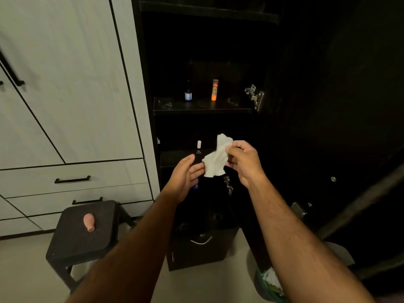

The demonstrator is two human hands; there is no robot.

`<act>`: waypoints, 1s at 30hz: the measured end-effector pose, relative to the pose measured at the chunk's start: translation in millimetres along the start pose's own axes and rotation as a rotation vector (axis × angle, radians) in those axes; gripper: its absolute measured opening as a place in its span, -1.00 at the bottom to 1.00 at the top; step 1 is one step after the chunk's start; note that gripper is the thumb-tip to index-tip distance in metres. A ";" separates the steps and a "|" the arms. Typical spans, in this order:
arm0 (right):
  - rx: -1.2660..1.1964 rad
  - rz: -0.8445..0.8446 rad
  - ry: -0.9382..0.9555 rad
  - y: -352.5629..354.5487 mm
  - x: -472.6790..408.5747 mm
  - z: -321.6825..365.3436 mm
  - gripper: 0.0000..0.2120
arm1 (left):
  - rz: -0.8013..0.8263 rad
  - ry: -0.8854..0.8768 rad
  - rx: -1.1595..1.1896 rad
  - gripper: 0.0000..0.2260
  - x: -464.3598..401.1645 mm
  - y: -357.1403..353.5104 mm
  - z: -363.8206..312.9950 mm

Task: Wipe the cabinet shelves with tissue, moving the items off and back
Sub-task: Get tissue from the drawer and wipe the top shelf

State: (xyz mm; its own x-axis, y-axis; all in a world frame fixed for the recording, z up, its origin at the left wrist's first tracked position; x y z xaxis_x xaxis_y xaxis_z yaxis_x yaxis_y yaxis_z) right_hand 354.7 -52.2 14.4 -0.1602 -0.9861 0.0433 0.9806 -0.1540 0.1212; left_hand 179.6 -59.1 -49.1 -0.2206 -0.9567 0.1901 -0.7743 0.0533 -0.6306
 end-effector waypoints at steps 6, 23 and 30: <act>0.043 0.027 0.076 15.2 -0.9 14.8 -0.74 | 0.035 -0.039 -0.166 -0.40 -18.7 -26.3 -28.4; 0.457 -0.020 0.333 63.7 -51.5 56.7 -0.71 | -0.056 -0.523 -0.905 -0.88 -39.2 -100.2 -80.1; 0.865 -0.061 0.414 63.2 -63.9 73.3 -0.83 | -0.042 -0.583 -0.899 -0.97 -45.0 -116.1 -98.5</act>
State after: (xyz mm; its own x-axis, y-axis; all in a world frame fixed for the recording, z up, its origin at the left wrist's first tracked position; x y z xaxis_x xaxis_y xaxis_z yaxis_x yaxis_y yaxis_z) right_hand 418.6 5.6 91.9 0.0069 -0.9471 -0.3210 0.5222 -0.2704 0.8088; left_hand 221.0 6.0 89.7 -0.0507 -0.9392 -0.3396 -0.9799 -0.0189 0.1988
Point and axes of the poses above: each hand's wrist, its own x-axis away from the middle knuckle, its own y-axis out of the back of the hand, z = x × y, the point moved 5 cm from there along -x, towards the middle knuckle, and after that the axes turned 15 degrees about x, right-handed, at the moved point
